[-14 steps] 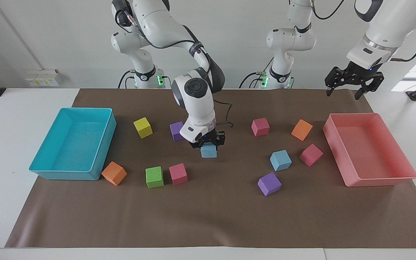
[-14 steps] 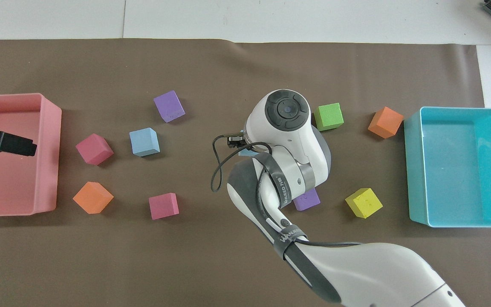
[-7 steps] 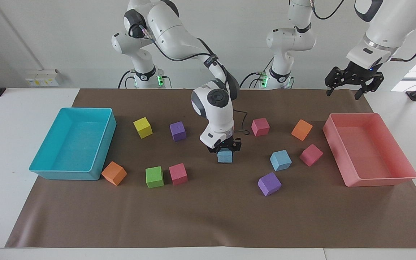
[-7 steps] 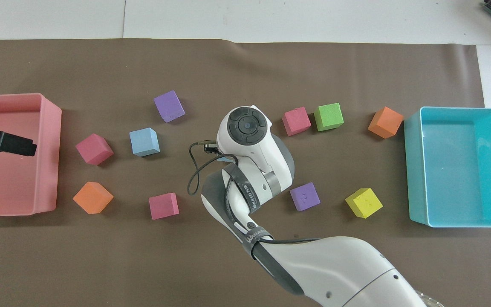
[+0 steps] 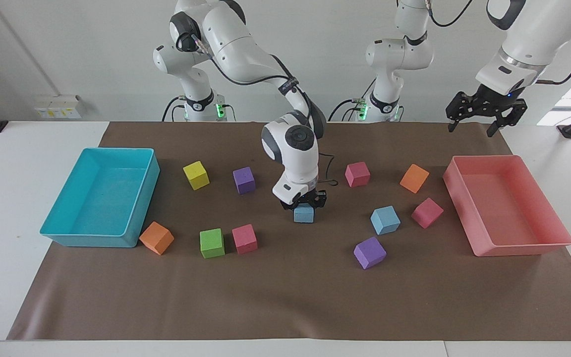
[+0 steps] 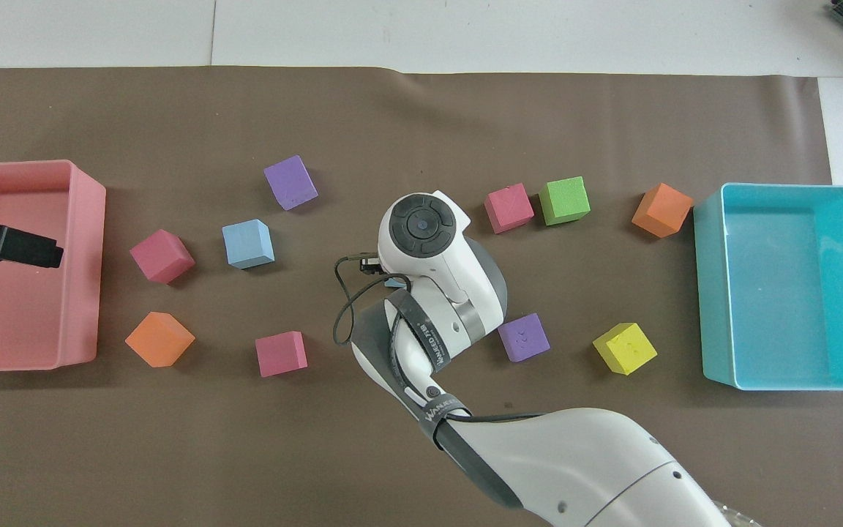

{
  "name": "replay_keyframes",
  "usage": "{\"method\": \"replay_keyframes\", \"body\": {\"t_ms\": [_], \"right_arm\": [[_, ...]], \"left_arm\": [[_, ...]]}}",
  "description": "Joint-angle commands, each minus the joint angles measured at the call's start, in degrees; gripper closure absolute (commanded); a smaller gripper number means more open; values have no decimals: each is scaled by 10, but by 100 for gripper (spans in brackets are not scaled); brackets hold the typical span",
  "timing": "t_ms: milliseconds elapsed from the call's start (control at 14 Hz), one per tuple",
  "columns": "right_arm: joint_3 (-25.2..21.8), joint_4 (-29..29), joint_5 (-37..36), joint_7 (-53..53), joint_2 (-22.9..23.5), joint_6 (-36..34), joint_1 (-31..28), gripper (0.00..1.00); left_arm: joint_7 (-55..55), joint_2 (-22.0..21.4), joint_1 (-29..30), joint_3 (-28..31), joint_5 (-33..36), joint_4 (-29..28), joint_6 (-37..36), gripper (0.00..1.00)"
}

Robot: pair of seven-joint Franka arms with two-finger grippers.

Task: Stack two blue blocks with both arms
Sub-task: 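Carry the light blue cube with the right gripper toward the table center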

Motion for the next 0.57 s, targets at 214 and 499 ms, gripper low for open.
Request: {"method": "replay_keyframes", "body": {"t_ms": [214, 499], "right_arm": [[3, -37, -7, -60, -27, -6, -1, 100], [3, -38, -4, -66, -29, -6, -2, 100]], "left_arm": [[0, -12, -2, 1, -5, -17, 13, 0], [0, -12, -2, 2, -5, -17, 15, 0]]}}
